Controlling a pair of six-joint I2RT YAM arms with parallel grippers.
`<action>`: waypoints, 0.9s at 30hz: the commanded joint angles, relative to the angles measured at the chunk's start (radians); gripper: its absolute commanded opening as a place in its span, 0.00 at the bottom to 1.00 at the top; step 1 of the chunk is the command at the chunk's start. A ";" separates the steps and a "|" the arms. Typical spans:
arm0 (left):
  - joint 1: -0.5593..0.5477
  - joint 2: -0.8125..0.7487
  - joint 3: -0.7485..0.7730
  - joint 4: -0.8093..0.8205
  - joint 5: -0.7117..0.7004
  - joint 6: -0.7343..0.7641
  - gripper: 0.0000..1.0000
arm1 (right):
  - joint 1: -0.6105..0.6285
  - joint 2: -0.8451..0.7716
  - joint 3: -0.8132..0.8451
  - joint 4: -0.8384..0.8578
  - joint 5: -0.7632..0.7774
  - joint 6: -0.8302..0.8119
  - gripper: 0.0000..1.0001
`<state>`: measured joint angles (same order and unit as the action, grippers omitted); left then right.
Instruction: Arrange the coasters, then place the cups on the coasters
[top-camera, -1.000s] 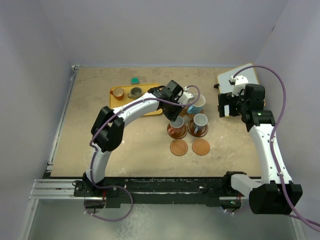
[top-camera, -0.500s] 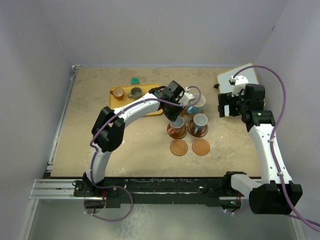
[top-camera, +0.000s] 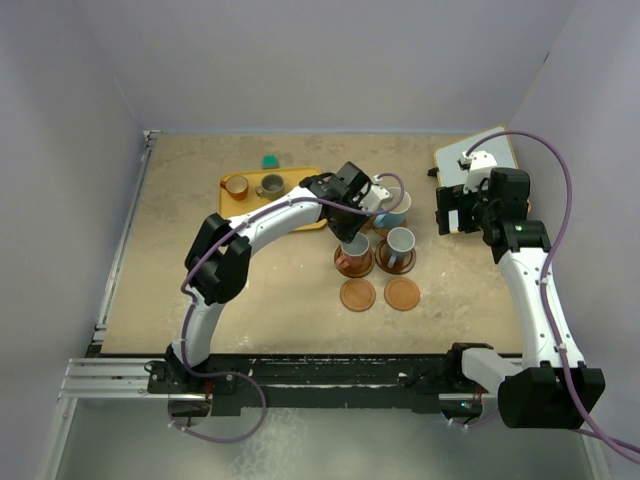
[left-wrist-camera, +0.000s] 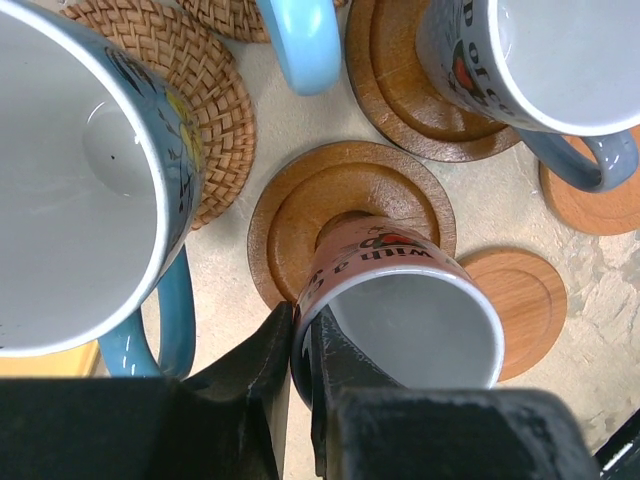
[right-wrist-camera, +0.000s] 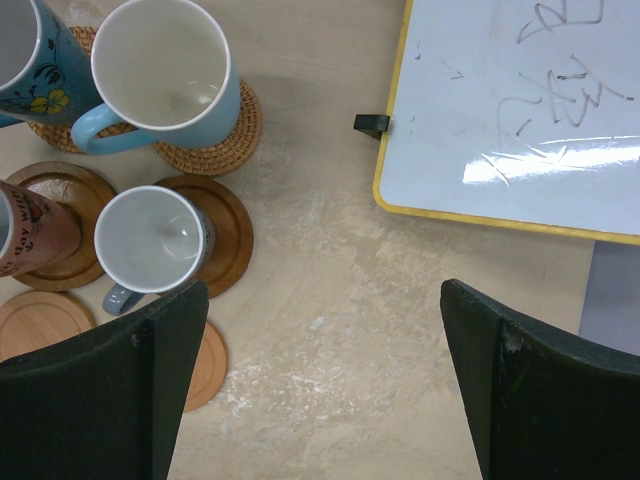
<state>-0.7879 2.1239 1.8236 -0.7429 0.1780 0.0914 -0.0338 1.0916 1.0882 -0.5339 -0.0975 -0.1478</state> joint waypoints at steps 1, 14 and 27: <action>-0.008 0.002 0.049 0.013 -0.001 0.012 0.09 | -0.004 -0.010 0.003 0.012 -0.019 0.010 1.00; -0.008 -0.034 0.063 0.004 0.016 0.030 0.19 | -0.003 -0.011 0.004 0.011 -0.019 0.011 1.00; -0.007 -0.147 0.060 -0.015 0.011 0.101 0.27 | -0.003 -0.006 0.003 0.011 -0.015 0.009 1.00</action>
<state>-0.7925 2.0808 1.8420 -0.7567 0.1944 0.1463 -0.0338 1.0916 1.0882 -0.5339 -0.0978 -0.1478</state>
